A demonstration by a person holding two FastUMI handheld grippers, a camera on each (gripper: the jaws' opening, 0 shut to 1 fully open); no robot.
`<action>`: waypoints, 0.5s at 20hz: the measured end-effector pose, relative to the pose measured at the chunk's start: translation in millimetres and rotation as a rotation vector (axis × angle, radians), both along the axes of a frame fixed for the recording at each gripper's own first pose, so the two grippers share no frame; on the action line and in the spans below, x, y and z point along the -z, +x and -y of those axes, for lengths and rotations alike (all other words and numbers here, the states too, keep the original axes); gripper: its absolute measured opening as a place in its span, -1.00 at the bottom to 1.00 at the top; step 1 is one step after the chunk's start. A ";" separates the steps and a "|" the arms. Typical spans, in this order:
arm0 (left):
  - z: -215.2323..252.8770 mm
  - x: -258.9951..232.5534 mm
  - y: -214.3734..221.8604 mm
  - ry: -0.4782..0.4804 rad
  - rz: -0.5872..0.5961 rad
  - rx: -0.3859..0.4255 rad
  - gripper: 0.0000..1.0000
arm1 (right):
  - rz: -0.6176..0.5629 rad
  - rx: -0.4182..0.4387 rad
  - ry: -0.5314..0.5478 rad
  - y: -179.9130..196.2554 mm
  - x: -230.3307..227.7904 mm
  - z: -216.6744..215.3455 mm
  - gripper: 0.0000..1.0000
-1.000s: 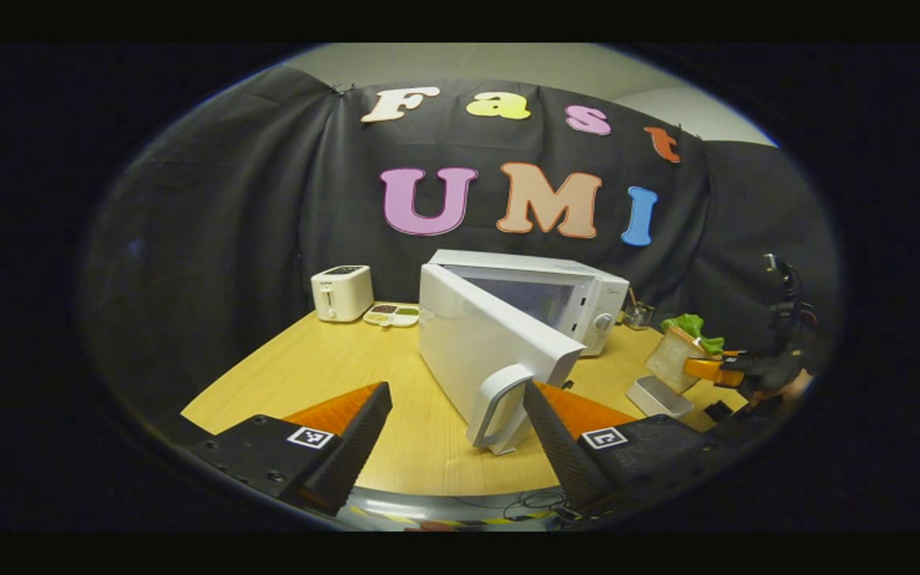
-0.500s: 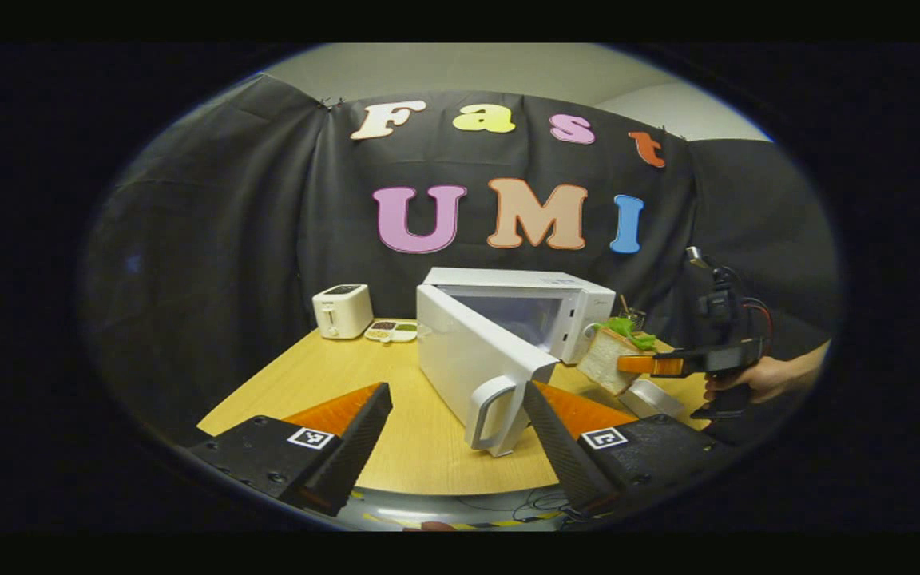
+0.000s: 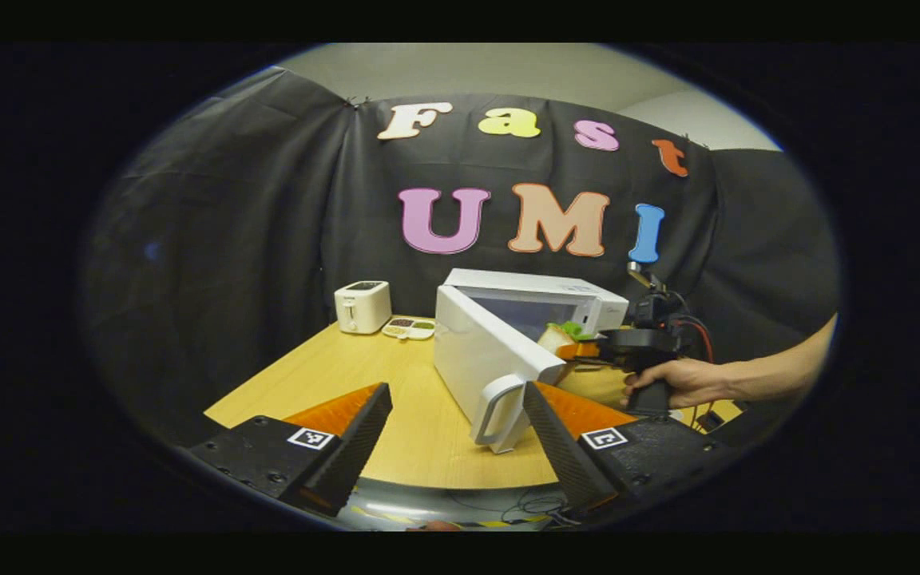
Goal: Open the microwave oven with the left hand, put the food in, and close the microwave oven.
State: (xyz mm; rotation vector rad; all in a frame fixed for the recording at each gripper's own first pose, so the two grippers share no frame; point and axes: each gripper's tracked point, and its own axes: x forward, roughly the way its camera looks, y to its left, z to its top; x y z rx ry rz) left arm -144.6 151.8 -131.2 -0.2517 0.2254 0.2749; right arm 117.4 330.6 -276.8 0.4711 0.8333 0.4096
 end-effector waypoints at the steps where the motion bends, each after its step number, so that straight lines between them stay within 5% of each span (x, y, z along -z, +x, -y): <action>1: 5.2 -1.2 -0.7 -0.010 0.003 0.001 0.93 | -0.020 0.026 0.024 6.2 0.5 -6.5 -0.34; 10: -2.0 0.8 -14.5 0.062 -0.048 0.032 0.92 | -0.124 0.290 0.194 83.5 13.3 -70.4 -0.37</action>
